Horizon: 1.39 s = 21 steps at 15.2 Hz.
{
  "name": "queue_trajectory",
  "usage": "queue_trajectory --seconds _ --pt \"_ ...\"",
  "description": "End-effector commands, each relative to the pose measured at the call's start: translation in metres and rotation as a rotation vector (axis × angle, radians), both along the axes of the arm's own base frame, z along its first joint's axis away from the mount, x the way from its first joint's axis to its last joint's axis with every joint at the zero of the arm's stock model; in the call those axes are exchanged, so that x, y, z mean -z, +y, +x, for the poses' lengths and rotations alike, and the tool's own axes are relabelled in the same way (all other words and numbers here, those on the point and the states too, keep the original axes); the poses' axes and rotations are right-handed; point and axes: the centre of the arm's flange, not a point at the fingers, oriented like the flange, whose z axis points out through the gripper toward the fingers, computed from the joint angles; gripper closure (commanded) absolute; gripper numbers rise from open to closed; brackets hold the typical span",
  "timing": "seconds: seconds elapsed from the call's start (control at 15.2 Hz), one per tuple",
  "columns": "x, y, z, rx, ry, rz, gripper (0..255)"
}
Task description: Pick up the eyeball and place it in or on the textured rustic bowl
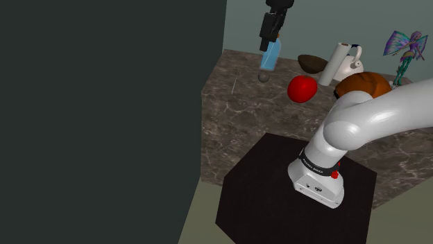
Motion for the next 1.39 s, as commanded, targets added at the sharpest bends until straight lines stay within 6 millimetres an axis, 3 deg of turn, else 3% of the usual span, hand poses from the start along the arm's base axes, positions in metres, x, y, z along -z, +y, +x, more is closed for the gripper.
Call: queue_trajectory --seconds 0.0,1.32 --pt "0.0 0.0 0.0 0.0 0.0 0.0 0" --pt "0.171 -0.176 0.041 0.191 -0.173 -0.102 0"
